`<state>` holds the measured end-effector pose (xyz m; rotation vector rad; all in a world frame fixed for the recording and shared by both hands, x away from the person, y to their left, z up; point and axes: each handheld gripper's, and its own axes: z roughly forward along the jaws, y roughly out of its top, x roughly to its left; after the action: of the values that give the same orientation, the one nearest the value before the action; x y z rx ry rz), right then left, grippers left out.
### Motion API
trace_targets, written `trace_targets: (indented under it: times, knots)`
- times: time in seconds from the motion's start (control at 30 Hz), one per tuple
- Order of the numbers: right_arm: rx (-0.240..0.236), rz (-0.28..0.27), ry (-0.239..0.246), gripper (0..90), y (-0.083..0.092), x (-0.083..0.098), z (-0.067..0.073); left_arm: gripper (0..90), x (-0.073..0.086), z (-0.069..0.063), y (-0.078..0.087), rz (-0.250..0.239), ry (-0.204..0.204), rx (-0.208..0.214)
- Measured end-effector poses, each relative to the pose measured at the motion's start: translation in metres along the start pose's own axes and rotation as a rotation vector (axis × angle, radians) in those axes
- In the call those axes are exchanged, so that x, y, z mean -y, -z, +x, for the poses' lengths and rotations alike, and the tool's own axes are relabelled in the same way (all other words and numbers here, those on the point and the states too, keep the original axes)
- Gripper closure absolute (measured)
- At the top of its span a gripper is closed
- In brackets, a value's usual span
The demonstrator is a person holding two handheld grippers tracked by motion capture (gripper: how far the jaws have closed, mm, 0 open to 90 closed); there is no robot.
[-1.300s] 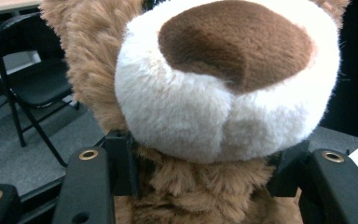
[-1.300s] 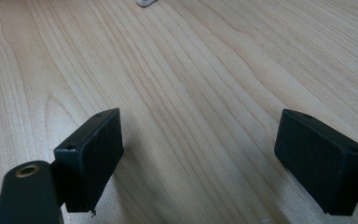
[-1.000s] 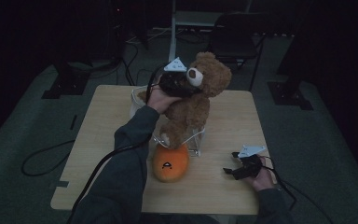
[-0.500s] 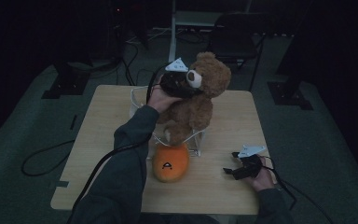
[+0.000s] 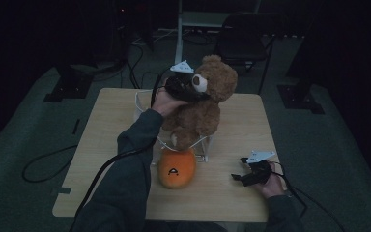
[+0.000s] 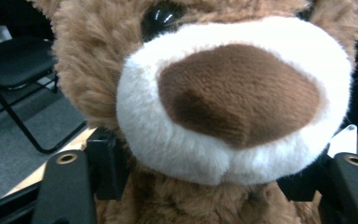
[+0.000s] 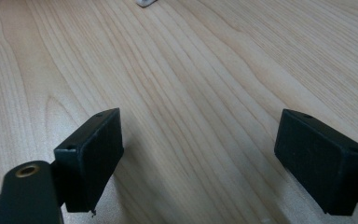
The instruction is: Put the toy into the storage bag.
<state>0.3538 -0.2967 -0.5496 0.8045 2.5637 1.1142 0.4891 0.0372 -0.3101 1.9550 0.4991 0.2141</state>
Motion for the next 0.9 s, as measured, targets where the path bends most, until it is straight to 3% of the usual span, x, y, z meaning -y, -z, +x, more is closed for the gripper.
trace_targets:
  times: [0.5,0.9]
  knots:
    - [0.000,0.000,0.002,14.6,0.000,0.000,0.000,20.7,0.003,0.007,0.001,-0.042,0.097,0.099]
    - [0.000,0.000,0.000,14.6,0.000,0.000,0.000,19.6,0.007,0.017,0.004,-0.075,0.176,0.154]
